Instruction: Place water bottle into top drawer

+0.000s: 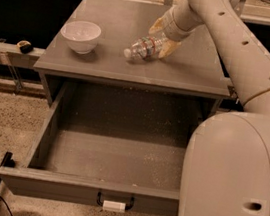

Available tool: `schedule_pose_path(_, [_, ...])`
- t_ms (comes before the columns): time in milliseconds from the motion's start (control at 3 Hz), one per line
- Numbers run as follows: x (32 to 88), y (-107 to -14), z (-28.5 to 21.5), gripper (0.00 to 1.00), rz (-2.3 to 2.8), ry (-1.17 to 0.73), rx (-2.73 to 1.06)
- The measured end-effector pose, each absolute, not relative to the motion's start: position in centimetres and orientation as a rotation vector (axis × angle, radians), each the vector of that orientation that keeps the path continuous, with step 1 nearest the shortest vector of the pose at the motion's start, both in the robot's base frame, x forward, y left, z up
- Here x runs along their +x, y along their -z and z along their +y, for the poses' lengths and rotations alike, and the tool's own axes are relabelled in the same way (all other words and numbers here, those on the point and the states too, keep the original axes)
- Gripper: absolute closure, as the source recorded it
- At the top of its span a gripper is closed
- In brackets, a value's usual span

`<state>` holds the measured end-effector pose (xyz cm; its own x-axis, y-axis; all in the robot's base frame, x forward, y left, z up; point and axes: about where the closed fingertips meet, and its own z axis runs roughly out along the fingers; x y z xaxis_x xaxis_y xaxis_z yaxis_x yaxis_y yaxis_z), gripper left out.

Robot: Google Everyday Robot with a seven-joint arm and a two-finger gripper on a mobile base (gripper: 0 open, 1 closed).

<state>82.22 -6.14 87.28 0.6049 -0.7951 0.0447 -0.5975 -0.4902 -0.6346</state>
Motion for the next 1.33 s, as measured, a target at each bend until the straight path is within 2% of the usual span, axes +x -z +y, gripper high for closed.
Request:
schedule_pose_path(333, [81.6, -84.7, -5.1, 0.51, 1.096, 0.38, -2.297])
schedule_pose_path(1000, [81.4, -85.5, -5.2, 0.53, 1.099, 0.372, -2.298])
schedule_pose_path(1333, [77.9, -87.6, -5.5, 0.71, 1.047, 0.316, -2.314])
